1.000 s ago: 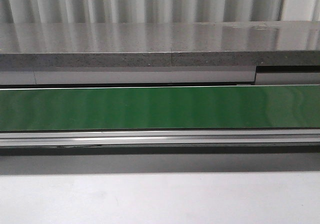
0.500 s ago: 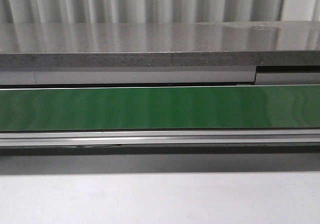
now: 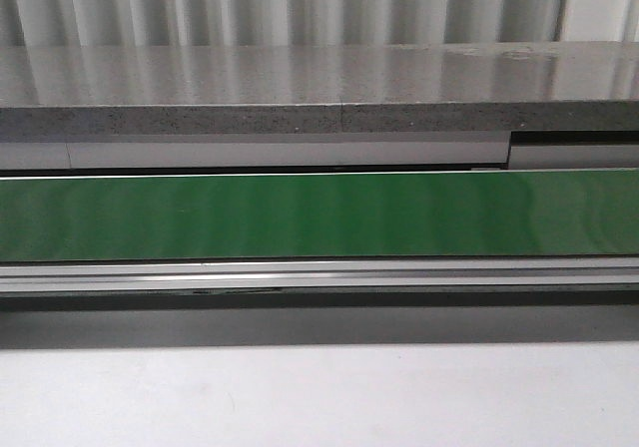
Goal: Move button from right to left
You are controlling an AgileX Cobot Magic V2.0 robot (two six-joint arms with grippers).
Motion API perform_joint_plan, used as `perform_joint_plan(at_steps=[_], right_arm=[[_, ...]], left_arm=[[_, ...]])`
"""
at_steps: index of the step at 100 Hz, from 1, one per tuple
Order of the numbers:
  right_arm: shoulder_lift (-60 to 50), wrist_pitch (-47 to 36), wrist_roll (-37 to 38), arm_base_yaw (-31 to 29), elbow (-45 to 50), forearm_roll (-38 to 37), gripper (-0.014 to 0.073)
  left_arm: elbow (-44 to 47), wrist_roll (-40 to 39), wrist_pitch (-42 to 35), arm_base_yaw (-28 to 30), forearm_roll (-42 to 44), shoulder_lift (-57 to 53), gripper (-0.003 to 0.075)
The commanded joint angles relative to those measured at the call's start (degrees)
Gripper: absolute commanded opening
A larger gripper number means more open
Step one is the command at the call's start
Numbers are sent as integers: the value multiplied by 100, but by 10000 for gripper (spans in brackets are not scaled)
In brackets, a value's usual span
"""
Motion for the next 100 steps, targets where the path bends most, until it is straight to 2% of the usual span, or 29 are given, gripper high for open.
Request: perform_joint_plan(at_steps=[1, 12, 22, 100], right_arm=[[74, -480, -32, 0, -135, 41, -66], [74, -480, -32, 0, -135, 41, -66], [80, -472, -32, 0, -135, 41, -66], [80, -480, -32, 0, -135, 41, -66]], left_arm=[[119, -148, -559, -9, 60, -294, -20], [479, -148, -554, -9, 60, -872, -20], [463, -137, -183, -9, 82, -832, -20], [463, -137, -174, -9, 82, -819, -20]])
